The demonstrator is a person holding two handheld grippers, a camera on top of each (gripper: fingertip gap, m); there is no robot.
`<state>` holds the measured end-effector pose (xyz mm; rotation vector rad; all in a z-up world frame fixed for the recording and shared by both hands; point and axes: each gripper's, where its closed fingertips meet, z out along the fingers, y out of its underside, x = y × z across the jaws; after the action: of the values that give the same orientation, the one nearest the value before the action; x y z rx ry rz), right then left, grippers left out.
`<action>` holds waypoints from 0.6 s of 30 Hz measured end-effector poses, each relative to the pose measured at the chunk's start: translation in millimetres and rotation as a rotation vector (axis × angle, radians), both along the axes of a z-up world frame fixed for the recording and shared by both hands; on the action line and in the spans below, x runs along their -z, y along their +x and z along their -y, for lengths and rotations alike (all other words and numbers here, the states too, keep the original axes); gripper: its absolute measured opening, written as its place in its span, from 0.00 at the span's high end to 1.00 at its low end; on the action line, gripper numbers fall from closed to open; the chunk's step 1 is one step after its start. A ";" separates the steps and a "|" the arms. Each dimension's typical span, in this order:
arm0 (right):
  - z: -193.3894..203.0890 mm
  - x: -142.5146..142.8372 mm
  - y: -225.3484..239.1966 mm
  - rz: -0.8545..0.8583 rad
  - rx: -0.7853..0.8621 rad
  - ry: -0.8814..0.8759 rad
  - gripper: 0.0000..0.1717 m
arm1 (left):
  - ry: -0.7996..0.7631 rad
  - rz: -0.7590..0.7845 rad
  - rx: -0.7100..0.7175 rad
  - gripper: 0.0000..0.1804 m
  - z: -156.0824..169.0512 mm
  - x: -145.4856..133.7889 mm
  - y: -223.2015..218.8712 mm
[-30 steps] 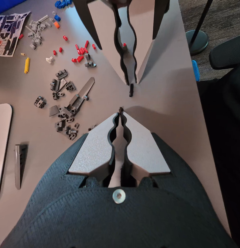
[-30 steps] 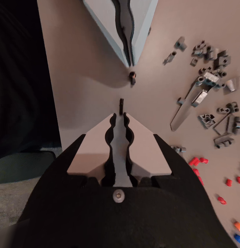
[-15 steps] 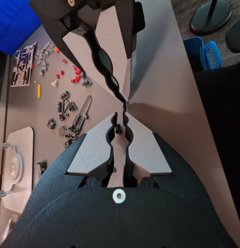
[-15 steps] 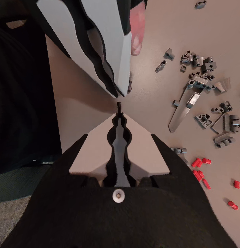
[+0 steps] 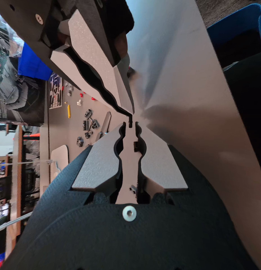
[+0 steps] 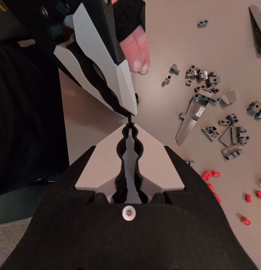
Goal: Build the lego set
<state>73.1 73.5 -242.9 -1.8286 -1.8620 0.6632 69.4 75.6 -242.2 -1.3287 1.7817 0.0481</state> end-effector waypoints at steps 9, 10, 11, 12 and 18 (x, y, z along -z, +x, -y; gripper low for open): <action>-11.7 -30.3 -1.4 -0.151 0.096 0.028 0.93 | 0.080 0.105 -0.034 0.99 -8.0 -25.3 -1.0; -14.1 -38.5 -1.3 -0.208 0.125 0.017 0.92 | 0.078 0.153 -0.042 0.99 -8.4 -32.9 -1.0; -15.4 -46.9 -1.2 -0.274 0.153 -0.005 0.92 | 0.088 0.202 -0.049 0.99 -9.4 -41.4 -1.5; -16.1 -53.9 -0.8 -0.336 0.178 -0.030 0.92 | 0.103 0.242 -0.052 0.99 -9.9 -49.2 -2.2; -9.2 -87.8 -5.8 -0.699 0.248 -0.194 0.93 | 0.180 0.446 -0.045 0.99 -7.5 -87.1 -5.6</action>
<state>67.3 82.7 -155.1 -1.6035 -1.1283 1.2263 63.9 83.2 -155.1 -1.1447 1.3386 -0.0577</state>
